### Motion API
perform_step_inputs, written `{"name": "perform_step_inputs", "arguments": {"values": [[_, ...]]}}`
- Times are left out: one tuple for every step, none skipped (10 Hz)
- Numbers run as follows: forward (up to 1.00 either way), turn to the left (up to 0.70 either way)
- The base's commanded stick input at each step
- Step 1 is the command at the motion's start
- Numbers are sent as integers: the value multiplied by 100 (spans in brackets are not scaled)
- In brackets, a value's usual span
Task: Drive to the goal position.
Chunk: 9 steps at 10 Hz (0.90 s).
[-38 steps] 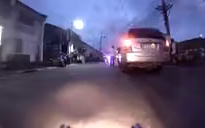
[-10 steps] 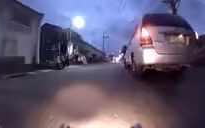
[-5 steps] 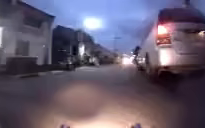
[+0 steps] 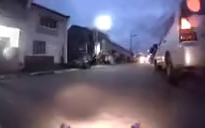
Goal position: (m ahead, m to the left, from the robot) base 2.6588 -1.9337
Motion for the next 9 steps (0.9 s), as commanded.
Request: {"name": "perform_step_inputs", "arguments": {"values": [[50,0],[50,0],[50,0],[50,0],[50,0],[50,0],[50,0],[50,0],[50,0]]}}
